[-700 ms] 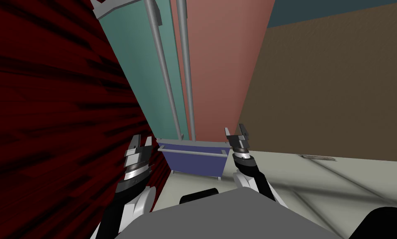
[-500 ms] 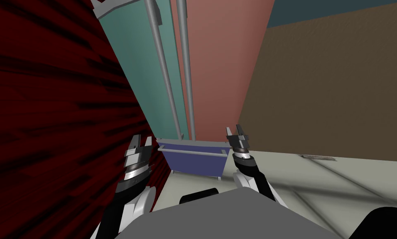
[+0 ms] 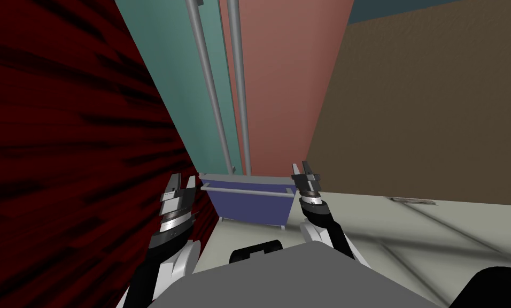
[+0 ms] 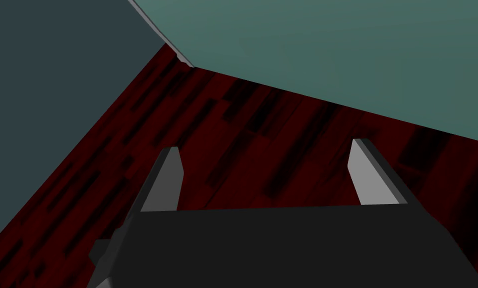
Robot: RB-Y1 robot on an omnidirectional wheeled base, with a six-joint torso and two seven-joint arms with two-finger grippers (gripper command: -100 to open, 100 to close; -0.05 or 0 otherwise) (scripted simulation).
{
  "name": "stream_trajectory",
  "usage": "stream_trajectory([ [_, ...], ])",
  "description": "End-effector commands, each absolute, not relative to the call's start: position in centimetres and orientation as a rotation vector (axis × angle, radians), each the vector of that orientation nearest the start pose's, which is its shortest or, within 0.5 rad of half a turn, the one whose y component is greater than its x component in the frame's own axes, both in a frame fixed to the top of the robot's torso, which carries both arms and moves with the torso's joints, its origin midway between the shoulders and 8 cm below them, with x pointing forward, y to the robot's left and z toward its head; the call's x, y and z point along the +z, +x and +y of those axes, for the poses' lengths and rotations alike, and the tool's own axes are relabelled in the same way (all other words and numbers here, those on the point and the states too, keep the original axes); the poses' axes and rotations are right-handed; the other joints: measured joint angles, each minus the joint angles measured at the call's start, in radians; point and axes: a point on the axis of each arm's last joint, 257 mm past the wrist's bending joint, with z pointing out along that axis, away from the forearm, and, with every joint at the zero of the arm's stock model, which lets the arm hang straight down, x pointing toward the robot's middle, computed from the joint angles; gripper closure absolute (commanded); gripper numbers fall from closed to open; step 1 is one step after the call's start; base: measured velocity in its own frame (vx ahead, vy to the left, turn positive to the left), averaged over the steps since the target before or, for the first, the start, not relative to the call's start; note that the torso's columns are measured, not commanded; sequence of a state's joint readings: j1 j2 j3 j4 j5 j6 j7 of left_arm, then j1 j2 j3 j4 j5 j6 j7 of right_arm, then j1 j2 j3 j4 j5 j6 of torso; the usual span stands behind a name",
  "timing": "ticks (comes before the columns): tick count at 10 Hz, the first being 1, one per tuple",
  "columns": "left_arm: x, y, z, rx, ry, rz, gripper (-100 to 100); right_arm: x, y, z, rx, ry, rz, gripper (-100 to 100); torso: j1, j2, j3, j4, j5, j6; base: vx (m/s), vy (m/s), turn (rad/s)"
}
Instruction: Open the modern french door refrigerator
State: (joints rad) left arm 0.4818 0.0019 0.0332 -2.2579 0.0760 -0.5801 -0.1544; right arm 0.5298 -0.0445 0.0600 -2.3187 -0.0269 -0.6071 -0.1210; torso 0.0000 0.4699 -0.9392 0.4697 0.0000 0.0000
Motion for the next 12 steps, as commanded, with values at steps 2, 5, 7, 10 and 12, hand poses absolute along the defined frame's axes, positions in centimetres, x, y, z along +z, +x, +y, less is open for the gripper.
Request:
stream_trajectory([
  [2, 3.6, 33.2, 29.6, -1.191, -0.587, 0.548, 0, 5.0, 31.7, -25.7, 1.513, 0.6, 0.522, 0, 0.0, 0.148, -0.295, 0.148, 0.0, 0.0, 0.0, 0.0, 0.0],
  [5, 2.3, 33.9, 28.8, -1.191, -0.539, 0.625, -100, 5.0, 31.7, -25.7, 1.513, 0.6, 0.522, 0, 0.0, 0.264, -0.532, 0.264, 0.0, 0.0, 0.016, 0.0, -0.024],
  [7, 1.0, 34.5, 28.4, -1.187, -0.521, 0.667, -100, 5.0, 31.7, -25.7, 1.513, 0.6, 0.522, 0, 0.0, 0.267, -0.537, 0.268, 0.0, 0.0, 0.03, -0.001, -0.036],
  [10, -1.3, 35.3, 28.0, -1.178, -0.512, 0.721, -100, 5.0, 31.7, -25.7, 1.513, 0.6, 0.522, 0, 0.0, 0.268, -0.537, 0.268, 0.0, 0.0, 0.033, -0.002, -0.043],
  [12, -3.1, 35.8, 27.9, -1.171, -0.516, 0.749, -100, 5.0, 31.7, -25.7, 1.513, 0.6, 0.522, 0, 0.0, 0.268, -0.537, 0.268, 0.0, 0.0, 0.042, 0.001, -0.05],
])
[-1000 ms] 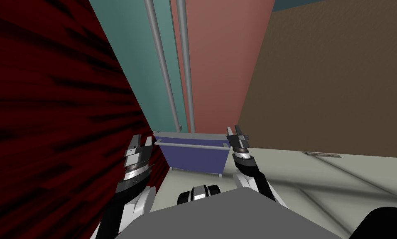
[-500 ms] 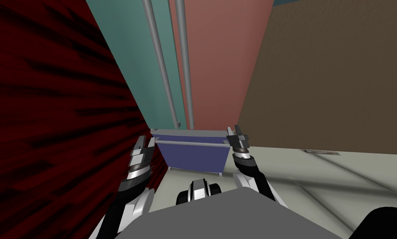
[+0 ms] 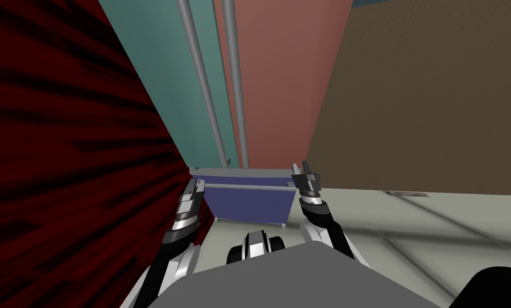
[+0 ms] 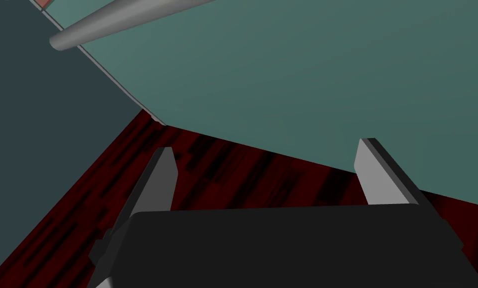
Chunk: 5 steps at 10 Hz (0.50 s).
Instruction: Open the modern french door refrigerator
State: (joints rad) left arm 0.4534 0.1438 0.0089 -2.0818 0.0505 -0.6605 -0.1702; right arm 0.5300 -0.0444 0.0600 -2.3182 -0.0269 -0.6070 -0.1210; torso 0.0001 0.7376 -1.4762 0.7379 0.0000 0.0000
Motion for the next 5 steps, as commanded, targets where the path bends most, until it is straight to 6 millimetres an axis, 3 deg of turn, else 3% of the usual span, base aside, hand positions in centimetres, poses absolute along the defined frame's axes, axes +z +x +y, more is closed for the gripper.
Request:
stream_trajectory([
  [1, -3.9, 36.1, 27.8, -1.168, -0.52, 0.76, -100, 5.0, 31.7, -25.7, 1.513, 0.6, 0.522, 0, 0.0, 0.0, 0.0, 0.0, 0.0, 0.0, 0.036, -0.001, -0.043],
  [5, -7.2, 36.8, 27.5, -1.157, -0.545, 0.798, -100, 5.0, 31.7, -25.7, 1.513, 0.6, 0.522, 0, 0.0, 0.0, 0.0, 0.0, 0.0, 0.0, 0.036, -0.001, -0.042],
])
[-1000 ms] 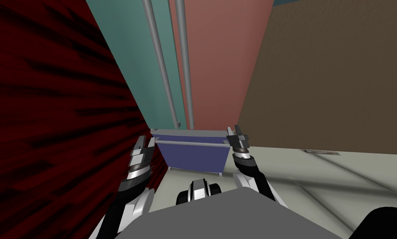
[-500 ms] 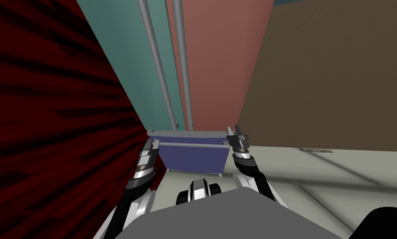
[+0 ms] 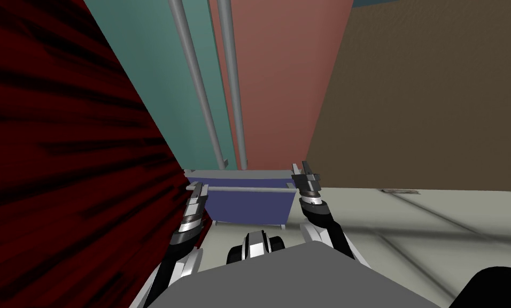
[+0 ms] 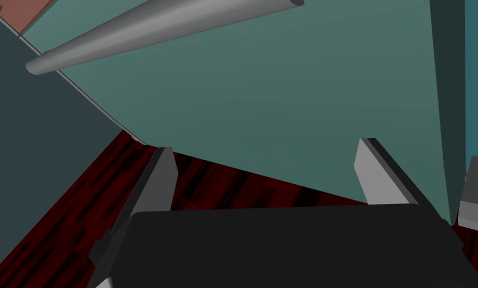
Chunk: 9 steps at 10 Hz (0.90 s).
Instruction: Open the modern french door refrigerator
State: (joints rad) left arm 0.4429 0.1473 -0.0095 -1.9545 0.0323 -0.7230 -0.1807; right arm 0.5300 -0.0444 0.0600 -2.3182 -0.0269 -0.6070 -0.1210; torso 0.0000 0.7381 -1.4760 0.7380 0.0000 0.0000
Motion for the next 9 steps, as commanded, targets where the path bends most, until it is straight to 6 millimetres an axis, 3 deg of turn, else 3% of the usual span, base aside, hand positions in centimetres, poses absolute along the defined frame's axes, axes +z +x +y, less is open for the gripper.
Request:
stream_trajectory([
  [1, -8.0, 36.9, 27.4, -1.155, -0.552, 0.807, -100, 5.0, 31.7, -25.7, 1.513, 0.6, 0.522, 0, 0.0, 0.0, 0.0, 0.0, 0.0, 0.0, 0.033, 0.002, -0.033],
  [9, -13.8, 37.6, 26.5, -1.142, -0.59, 0.88, -100, 5.0, 31.7, -25.7, 1.513, 0.6, 0.522, 0, 0.0, 0.0, 0.0, 0.0, 0.0, 0.0, 0.031, 0.001, -0.038],
])
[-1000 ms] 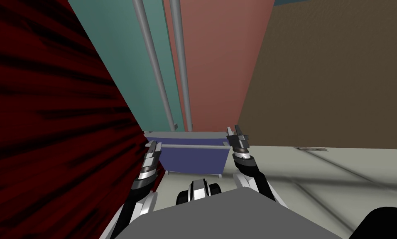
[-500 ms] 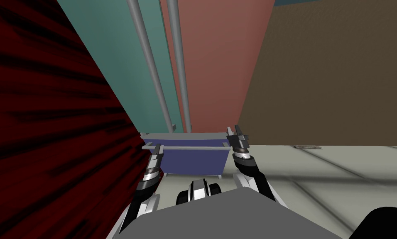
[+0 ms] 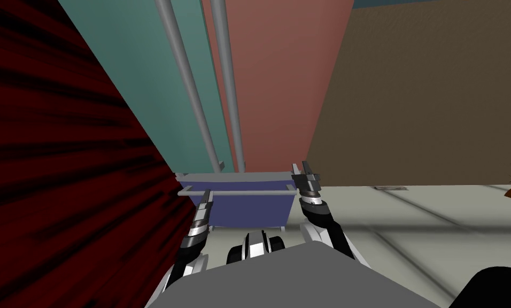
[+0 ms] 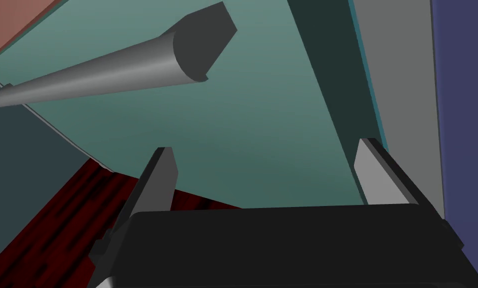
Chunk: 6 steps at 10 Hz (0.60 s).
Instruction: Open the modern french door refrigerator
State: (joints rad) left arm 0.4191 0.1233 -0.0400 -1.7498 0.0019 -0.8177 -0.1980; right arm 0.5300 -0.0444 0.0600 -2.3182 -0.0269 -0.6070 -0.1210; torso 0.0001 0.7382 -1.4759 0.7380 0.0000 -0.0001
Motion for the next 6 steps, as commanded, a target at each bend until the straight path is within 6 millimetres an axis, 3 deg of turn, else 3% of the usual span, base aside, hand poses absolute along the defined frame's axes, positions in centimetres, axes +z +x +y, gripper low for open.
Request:
stream_trajectory([
  [1, -14.5, 37.6, 26.3, -1.14, -0.591, 0.892, -100, 5.0, 31.7, -25.7, 1.513, 0.6, 0.522, 0, 0.0, 0.0, 0.0, 0.0, 0.0, 0.0, 0.03, 0.003, -0.042],
  [6, -18.4, 37.5, 25.6, -1.131, -0.598, 0.959, -100, 5.0, 31.7, -25.7, 1.513, 0.6, 0.522, 0, 0.0, 0.0, 0.0, 0.0, 0.0, 0.0, 0.034, 0.0, -0.039],
])
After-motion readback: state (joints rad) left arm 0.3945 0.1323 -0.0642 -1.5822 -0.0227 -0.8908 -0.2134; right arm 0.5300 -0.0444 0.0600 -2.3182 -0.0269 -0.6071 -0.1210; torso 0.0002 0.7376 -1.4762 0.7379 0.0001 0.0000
